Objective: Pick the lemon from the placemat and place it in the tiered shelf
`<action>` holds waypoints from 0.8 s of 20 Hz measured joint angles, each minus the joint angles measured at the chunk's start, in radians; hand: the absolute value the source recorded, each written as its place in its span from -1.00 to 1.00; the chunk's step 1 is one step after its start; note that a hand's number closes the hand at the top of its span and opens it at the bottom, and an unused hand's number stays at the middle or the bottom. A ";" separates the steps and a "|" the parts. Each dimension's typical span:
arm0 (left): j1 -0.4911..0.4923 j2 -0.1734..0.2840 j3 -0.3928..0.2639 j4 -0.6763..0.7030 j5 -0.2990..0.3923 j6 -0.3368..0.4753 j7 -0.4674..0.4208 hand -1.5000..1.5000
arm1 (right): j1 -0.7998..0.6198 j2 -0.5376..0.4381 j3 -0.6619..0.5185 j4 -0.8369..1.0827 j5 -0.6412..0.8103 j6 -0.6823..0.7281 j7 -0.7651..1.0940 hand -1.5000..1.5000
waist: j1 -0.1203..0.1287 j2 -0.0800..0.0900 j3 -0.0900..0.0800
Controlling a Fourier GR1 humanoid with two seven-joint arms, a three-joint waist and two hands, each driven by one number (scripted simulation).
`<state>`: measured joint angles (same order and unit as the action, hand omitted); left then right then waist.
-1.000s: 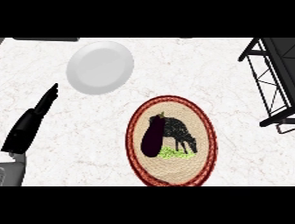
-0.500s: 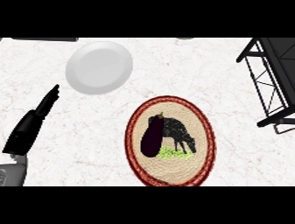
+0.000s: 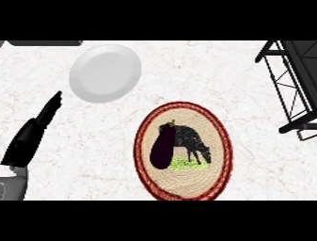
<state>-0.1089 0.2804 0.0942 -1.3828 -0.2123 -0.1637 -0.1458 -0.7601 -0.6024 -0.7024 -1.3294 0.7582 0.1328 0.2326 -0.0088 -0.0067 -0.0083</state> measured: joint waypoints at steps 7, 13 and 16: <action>0.005 -0.003 0.003 0.011 -0.010 0.007 -0.005 0.00 | 0.087 -0.153 -0.225 0.006 -0.158 0.151 0.090 -1.00 | -0.017 0.000 0.007; 0.015 -0.005 0.007 -0.025 -0.008 0.009 0.016 0.00 | 0.244 -0.283 -0.439 0.052 -0.332 0.360 0.048 -1.00 | -0.019 -0.001 0.008; 0.018 -0.007 0.004 -0.017 -0.009 -0.001 0.000 0.00 | 0.319 -0.327 -0.523 0.094 -0.399 0.423 0.009 -1.00 | -0.014 0.001 0.008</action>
